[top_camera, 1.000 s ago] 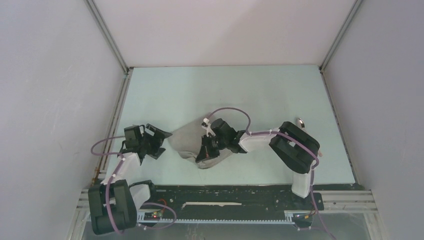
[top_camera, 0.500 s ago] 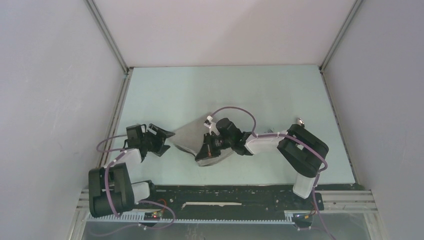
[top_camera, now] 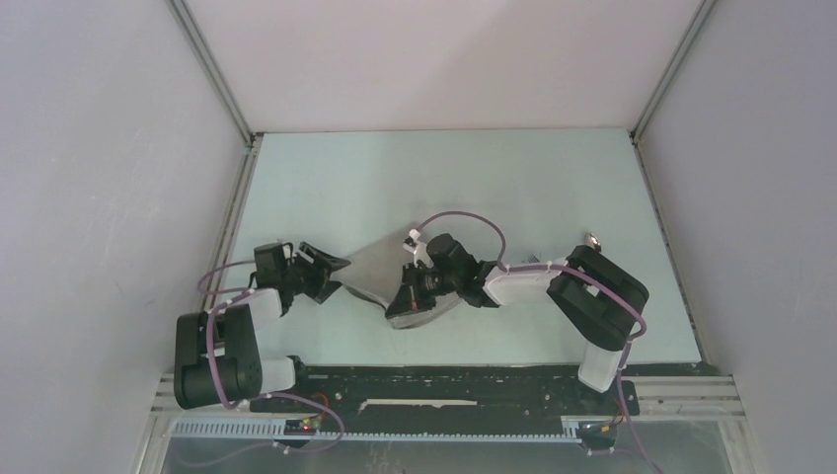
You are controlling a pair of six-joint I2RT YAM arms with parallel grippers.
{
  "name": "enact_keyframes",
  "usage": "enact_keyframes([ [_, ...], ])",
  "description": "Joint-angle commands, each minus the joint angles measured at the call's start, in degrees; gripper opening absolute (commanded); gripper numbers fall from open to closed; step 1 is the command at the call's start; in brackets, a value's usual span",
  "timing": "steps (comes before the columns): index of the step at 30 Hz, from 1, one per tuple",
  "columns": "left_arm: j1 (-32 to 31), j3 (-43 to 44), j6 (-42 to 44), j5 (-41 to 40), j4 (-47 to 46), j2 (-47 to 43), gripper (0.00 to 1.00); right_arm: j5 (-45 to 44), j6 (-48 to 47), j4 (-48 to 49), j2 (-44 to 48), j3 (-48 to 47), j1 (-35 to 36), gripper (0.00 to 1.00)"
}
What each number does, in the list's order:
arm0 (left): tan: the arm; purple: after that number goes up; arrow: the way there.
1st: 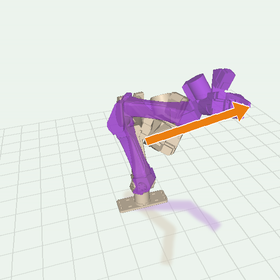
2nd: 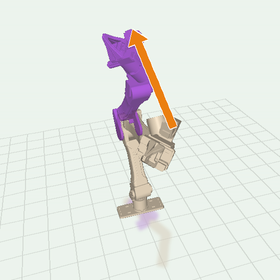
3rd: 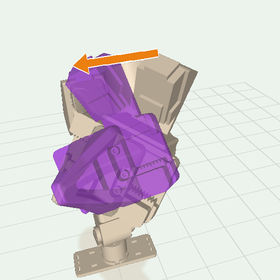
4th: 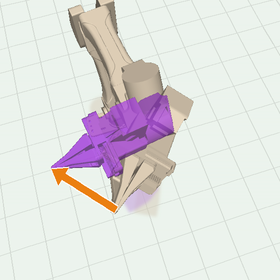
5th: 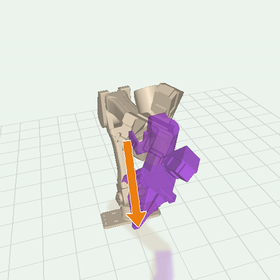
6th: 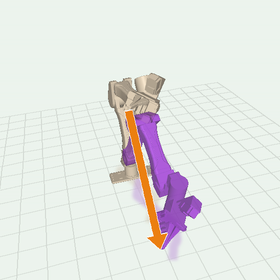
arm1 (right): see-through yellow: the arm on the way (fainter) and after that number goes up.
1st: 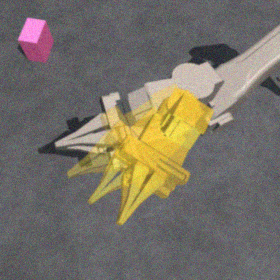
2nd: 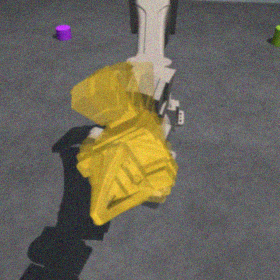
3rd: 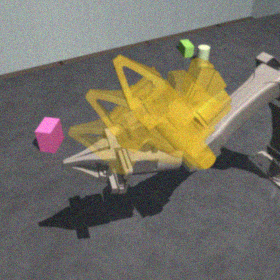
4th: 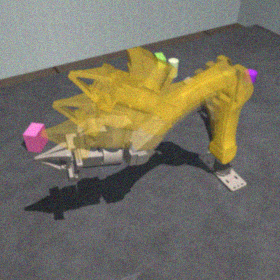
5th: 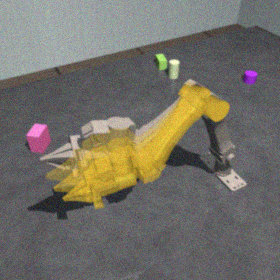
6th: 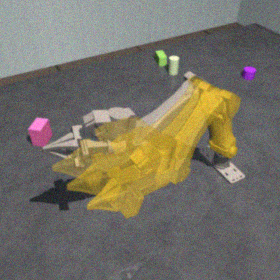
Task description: Fold the napkin into a case and place the utensils inside
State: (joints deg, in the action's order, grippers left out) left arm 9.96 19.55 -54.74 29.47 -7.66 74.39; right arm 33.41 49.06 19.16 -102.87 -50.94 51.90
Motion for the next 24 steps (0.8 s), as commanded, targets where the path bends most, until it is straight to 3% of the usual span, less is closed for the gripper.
enact_keyframes([
  [1, -1.4, -1.6, 3.1, -5.8, 3.2, 2.7, 0.75, -0.5, 0.4, 2.4, 3.1, 0.1, 0.2, 0.0],
  [9, -2.3, -2.6, 3.2, -9.4, 5.6, -1.4, 0.8, -0.3, 0.9, 2.8, 4.4, 0.6, -0.4, 0.0],
  [14, -2.8, -2.3, 2.3, -8.3, 3.8, 0.8, 0.74, 0.1, 1.1, 3.4, 4.5, 0.7, -0.6, 0.0],
  [18, -3.0, -2.1, 2.3, -8.9, 3.2, 0.4, 0.62, 0.5, 1.2, 3.5, 3.8, 0.7, -0.5, 0.0],
  [22, -3.3, -1.6, 2.9, -10.5, 4.6, -2.6, 0.38, 0.8, 1.5, 4.3, 3.0, 1.5, -0.4, 0.0],
  [24, -3.9, -0.7, 3.4, -11.7, 6.1, -4.0, 0.33, 0.7, 1.6, 4.4, 2.7, 2.3, -0.4, 0.0],
])
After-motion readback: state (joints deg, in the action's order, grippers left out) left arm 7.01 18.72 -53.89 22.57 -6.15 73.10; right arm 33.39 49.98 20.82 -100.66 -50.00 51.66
